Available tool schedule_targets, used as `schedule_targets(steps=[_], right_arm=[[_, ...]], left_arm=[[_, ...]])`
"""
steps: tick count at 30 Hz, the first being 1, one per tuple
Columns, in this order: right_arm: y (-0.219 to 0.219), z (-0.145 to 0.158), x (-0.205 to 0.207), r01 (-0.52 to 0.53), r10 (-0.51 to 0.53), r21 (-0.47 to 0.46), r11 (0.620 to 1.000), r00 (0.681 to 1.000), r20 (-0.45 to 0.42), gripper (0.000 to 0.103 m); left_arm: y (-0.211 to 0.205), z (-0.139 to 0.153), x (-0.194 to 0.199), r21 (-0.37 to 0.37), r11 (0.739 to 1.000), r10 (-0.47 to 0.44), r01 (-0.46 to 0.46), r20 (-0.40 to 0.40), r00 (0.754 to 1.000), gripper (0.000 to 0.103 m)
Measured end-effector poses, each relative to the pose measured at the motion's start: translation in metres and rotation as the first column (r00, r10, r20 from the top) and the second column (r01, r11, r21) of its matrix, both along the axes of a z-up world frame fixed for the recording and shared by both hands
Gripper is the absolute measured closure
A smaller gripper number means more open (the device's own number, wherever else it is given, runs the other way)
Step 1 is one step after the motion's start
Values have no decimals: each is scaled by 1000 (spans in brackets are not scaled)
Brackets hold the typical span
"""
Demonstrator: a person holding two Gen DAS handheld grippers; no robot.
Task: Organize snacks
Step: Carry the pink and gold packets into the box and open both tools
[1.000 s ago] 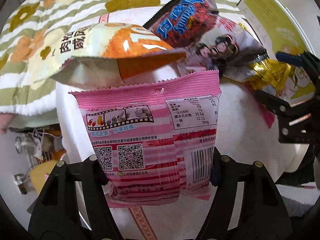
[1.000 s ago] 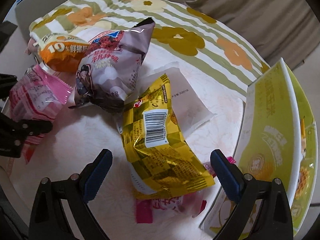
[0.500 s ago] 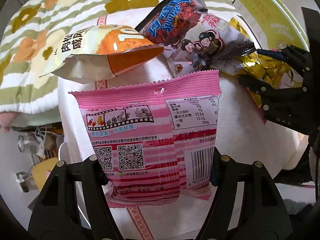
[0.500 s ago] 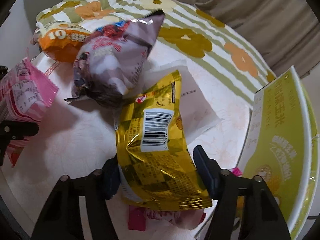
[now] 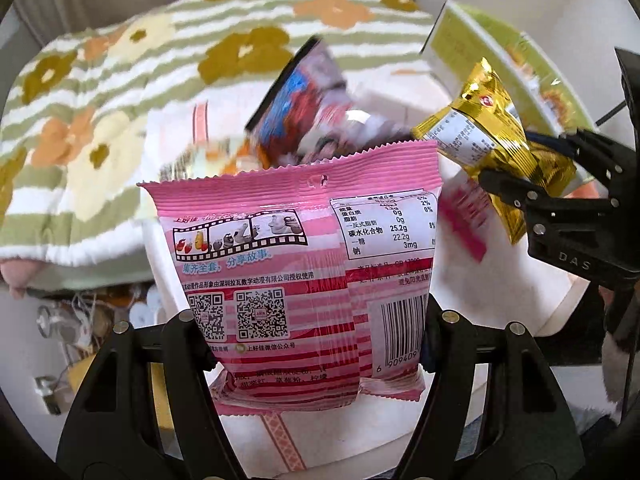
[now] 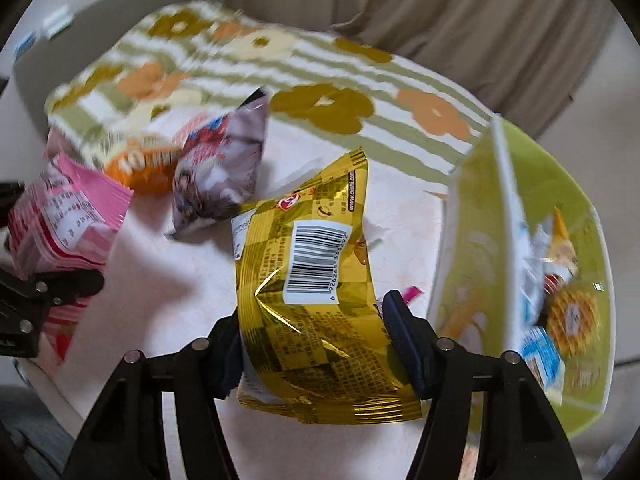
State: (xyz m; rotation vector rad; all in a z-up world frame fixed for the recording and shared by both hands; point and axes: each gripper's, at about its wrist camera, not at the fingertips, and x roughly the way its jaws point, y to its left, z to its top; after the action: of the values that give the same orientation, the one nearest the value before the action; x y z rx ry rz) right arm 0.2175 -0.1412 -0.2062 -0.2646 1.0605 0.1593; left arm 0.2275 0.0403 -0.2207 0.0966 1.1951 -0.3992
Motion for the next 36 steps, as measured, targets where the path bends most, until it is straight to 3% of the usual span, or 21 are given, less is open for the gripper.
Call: schedule_targets(steps=[7,12,22,28,36], right_arm=[[-27,54,-15,164,-172,119,979,983,65,45],[-60,83,-23,239,-257,153,959,961,108,45],[-161,109,-32,299,-335,223,928,931,145,45],[-219,110,-33,284,-323,232,930,934,151,45],[-268,91,-23,251,-281,252,935,955,91,45]], left_arm=[[-11,49,12,-83,995,-52,60,94,994,37],[-35,80,20,-102,989,-88,104,152,984,37],[-138,120,20,-139,978,-121,153,217,969,37],[-217,121,17,-145,975,-132,166,220,966,37],[-290,95,26,-142,983,-96,118,152,984,37]])
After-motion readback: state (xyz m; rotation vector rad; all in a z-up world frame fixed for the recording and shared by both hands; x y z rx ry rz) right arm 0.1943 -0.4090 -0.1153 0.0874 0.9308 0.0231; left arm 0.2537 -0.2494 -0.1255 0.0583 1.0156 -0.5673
